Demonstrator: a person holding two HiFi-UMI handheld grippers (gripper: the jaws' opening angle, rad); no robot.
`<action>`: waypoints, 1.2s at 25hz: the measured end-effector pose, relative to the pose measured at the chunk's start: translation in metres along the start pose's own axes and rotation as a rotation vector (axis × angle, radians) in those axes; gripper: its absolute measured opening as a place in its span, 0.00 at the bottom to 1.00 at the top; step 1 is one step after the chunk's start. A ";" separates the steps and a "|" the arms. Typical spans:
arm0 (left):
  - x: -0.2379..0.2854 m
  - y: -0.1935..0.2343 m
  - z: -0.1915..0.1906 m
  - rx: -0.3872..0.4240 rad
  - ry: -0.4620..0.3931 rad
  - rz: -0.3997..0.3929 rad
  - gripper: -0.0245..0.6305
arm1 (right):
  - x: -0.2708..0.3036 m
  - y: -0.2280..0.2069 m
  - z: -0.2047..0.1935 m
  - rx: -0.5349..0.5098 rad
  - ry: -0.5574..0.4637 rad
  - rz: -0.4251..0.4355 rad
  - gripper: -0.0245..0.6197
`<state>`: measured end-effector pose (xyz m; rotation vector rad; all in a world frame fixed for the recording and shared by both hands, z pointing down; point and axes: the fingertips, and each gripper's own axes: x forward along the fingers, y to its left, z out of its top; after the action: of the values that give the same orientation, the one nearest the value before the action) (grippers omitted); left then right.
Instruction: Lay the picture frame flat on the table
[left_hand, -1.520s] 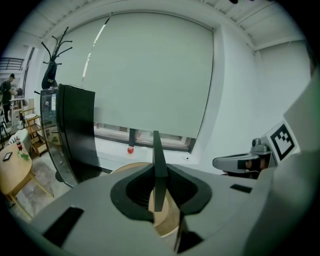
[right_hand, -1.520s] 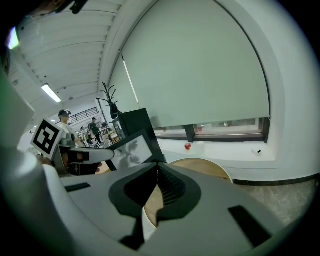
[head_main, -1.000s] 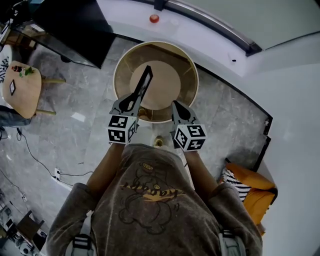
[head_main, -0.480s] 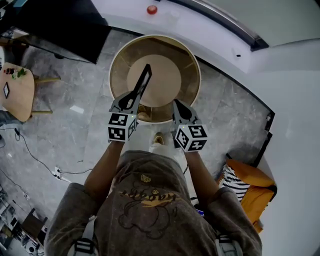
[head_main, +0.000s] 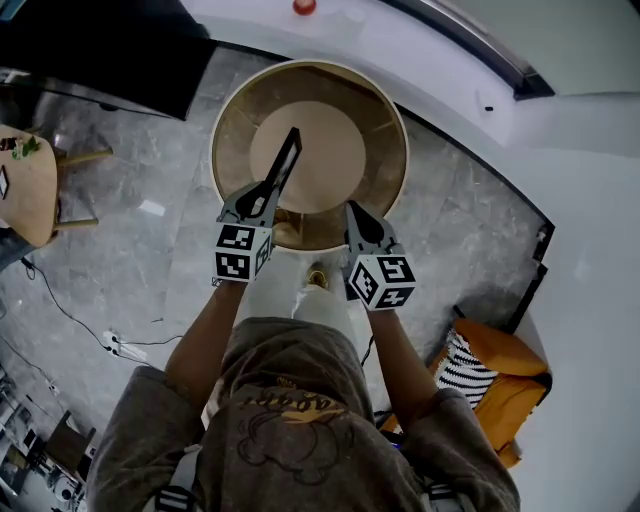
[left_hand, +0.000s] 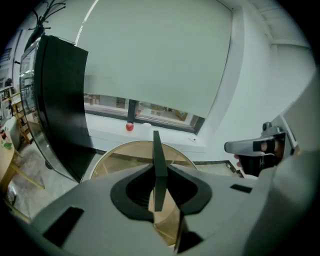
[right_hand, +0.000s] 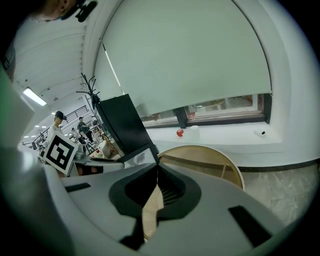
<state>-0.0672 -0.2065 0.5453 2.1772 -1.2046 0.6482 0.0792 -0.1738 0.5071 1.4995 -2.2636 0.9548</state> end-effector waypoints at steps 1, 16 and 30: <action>0.004 0.002 -0.003 0.000 0.005 0.000 0.16 | 0.003 -0.002 -0.003 0.004 0.003 -0.002 0.07; 0.055 0.021 -0.056 -0.050 0.082 -0.007 0.16 | 0.040 -0.016 -0.032 0.047 0.034 -0.018 0.07; 0.079 0.019 -0.083 -0.109 0.129 -0.044 0.16 | 0.044 -0.021 -0.050 0.070 0.059 -0.032 0.07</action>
<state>-0.0576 -0.2061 0.6613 2.0337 -1.0962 0.6778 0.0717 -0.1781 0.5764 1.5104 -2.1805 1.0650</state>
